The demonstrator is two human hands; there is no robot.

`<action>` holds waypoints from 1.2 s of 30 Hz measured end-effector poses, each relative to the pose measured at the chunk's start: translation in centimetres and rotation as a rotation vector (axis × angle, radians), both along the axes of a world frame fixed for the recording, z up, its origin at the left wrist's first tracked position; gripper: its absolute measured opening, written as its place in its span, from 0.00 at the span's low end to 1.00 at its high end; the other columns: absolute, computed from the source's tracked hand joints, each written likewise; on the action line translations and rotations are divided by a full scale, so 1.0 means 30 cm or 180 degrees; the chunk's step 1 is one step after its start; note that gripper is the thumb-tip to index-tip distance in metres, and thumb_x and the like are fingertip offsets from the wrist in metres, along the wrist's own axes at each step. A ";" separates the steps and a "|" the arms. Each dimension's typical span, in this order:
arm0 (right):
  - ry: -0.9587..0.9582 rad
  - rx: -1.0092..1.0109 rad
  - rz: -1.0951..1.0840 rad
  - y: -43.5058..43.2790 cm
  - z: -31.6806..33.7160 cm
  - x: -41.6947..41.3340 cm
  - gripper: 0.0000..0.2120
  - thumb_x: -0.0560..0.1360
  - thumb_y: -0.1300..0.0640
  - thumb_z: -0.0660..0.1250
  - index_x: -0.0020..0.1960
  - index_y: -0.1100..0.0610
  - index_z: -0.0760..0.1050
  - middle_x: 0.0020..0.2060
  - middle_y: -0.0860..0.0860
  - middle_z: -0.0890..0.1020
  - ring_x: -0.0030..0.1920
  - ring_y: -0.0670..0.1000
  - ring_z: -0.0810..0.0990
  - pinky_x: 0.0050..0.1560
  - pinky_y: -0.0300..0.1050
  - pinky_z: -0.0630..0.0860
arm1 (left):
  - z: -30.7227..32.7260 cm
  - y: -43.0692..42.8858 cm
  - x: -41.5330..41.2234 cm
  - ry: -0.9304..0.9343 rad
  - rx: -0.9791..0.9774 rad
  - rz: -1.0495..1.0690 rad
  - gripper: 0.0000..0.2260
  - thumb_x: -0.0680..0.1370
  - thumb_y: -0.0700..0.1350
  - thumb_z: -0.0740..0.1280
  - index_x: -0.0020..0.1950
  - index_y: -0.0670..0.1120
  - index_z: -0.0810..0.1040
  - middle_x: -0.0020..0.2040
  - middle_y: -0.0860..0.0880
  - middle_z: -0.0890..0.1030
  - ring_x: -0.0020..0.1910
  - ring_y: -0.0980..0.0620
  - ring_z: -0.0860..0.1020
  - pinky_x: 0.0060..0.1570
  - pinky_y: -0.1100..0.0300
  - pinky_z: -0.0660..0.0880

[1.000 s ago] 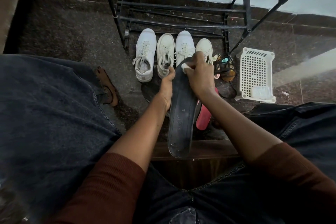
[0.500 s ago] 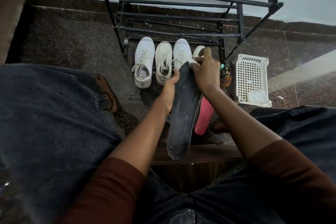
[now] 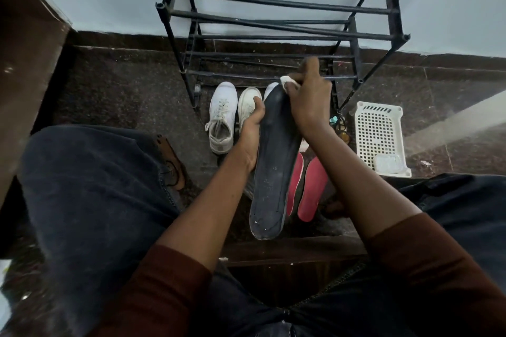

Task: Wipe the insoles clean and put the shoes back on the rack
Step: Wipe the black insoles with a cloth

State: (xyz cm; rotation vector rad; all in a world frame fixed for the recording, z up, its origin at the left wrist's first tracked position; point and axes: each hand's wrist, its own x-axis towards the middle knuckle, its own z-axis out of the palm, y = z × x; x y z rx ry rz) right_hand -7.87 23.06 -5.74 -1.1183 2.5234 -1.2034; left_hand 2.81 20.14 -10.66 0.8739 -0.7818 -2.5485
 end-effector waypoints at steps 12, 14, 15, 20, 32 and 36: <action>0.0281 0.0027 0.0866 -0.042 0.033 0.087 0.11 0.75 0.62 0.63 0.56 0.62 0.67 0.46 0.60 0.82 0.46 0.63 0.80 0.42 0.55 0.75 | 0.081 -0.144 -0.025 -0.0209 -0.0261 0.0083 0.32 0.79 0.65 0.49 0.45 0.45 0.84 0.42 0.44 0.85 0.43 0.50 0.83 0.44 0.60 0.80; 0.0350 0.0096 0.0539 -0.090 0.051 0.035 0.11 0.75 0.63 0.62 0.56 0.62 0.67 0.46 0.61 0.81 0.45 0.63 0.79 0.42 0.55 0.74 | 0.089 -0.146 -0.028 -0.0119 -0.0024 -0.0035 0.35 0.77 0.68 0.46 0.53 0.44 0.82 0.46 0.43 0.84 0.47 0.48 0.83 0.50 0.58 0.79; 0.0293 0.0063 0.0369 -0.109 0.059 0.012 0.11 0.75 0.64 0.62 0.57 0.63 0.66 0.47 0.61 0.82 0.46 0.63 0.79 0.43 0.54 0.74 | 0.088 -0.151 -0.030 -0.0118 0.0008 -0.0017 0.37 0.76 0.69 0.44 0.57 0.43 0.80 0.48 0.44 0.84 0.49 0.48 0.82 0.52 0.57 0.78; 0.0045 0.0025 0.0517 -0.088 0.058 0.015 0.11 0.74 0.64 0.64 0.54 0.63 0.68 0.49 0.57 0.83 0.49 0.61 0.80 0.45 0.48 0.72 | 0.066 -0.162 -0.025 0.0013 0.0094 0.0117 0.39 0.75 0.71 0.42 0.53 0.46 0.84 0.48 0.45 0.84 0.49 0.49 0.83 0.49 0.57 0.79; -0.2591 -0.0849 -0.0188 0.079 0.080 0.039 0.15 0.69 0.71 0.69 0.42 0.51 0.72 0.35 0.49 0.83 0.31 0.47 0.79 0.31 0.39 0.74 | 0.079 -0.166 0.024 0.0439 0.0610 -0.0035 0.33 0.78 0.61 0.52 0.74 0.38 0.61 0.68 0.39 0.69 0.57 0.42 0.73 0.63 0.44 0.67; -0.3573 -0.1401 -0.0355 0.074 0.091 -0.021 0.11 0.72 0.73 0.64 0.42 0.57 0.75 0.27 0.46 0.80 0.30 0.42 0.78 0.34 0.36 0.78 | 0.084 -0.172 0.032 0.0701 0.0774 -0.0054 0.25 0.75 0.56 0.58 0.60 0.38 0.79 0.53 0.39 0.82 0.48 0.42 0.82 0.48 0.44 0.79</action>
